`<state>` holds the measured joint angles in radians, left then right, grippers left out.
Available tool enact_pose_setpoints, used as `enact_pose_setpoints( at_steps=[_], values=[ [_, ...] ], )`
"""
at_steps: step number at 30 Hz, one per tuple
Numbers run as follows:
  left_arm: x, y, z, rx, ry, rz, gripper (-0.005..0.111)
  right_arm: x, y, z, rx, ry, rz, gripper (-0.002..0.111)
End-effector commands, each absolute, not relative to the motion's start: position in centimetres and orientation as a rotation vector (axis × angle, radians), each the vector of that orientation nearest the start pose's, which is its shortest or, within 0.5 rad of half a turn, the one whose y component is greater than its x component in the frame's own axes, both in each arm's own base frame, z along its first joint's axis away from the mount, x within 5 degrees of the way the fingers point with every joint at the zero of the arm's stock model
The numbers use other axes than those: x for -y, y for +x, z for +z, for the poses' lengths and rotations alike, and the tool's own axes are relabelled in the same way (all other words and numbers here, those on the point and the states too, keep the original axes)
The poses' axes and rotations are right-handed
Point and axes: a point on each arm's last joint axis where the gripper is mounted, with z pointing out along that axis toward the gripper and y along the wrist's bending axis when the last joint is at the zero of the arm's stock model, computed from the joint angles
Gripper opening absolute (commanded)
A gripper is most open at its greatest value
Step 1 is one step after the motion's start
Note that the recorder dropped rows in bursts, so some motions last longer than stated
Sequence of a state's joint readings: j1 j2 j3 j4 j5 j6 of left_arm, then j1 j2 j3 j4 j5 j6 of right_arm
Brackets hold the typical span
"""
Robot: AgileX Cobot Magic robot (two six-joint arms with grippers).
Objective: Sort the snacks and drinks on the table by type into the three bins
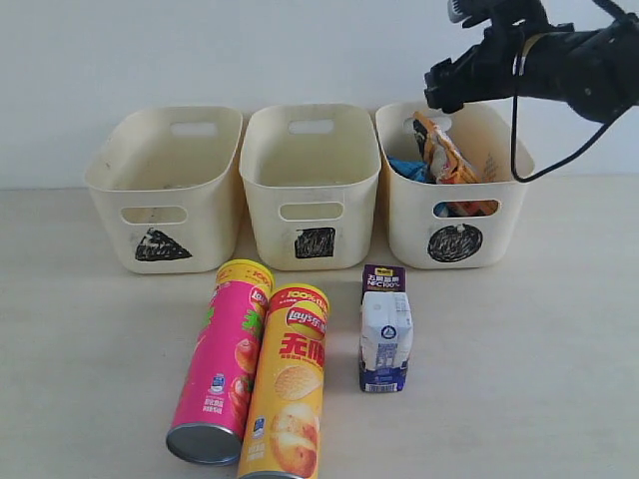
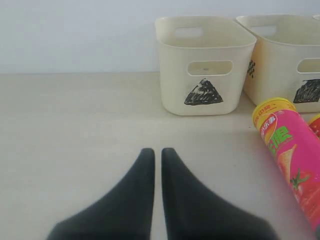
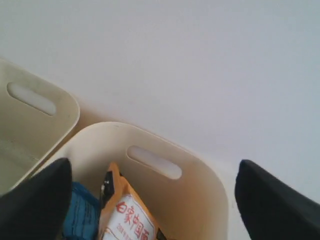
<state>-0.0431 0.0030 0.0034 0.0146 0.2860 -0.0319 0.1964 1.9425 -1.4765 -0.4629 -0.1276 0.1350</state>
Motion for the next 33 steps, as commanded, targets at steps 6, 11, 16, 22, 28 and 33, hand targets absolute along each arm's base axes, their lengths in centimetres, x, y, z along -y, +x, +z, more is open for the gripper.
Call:
enact_pose_setpoints(
  at_steps=[6,11,16,22,28,33],
  values=[
    [0.2,5.5,18.8,-1.762,0.01,-0.045,0.004,-8.3,41.3,32.5,-2.003,-0.421,-0.165,0.029],
    [0.2,5.5,18.8,-1.762,0.01,-0.045,0.004,-8.7,39.1,33.2,-2.134,-0.496,-0.265,0.002],
    [0.2,5.5,18.8,-1.762,0.01,-0.045,0.004,-9.5,37.0,33.3,-2.262,-0.588,-0.337,0.0],
    [0.2,5.5,18.8,-1.762,0.01,-0.045,0.004,-6.9,35.0,31.8,-2.604,-0.542,-0.343,0.0],
    [0.2,5.5,18.8,-1.762,0.01,-0.045,0.004,-1.2,32.0,33.2,-2.667,-0.182,-0.09,0.0],
    [0.2,5.5,18.8,-1.762,0.01,-0.045,0.004,1.3,27.4,32.4,-2.549,-0.035,-0.075,0.0]
  ],
)
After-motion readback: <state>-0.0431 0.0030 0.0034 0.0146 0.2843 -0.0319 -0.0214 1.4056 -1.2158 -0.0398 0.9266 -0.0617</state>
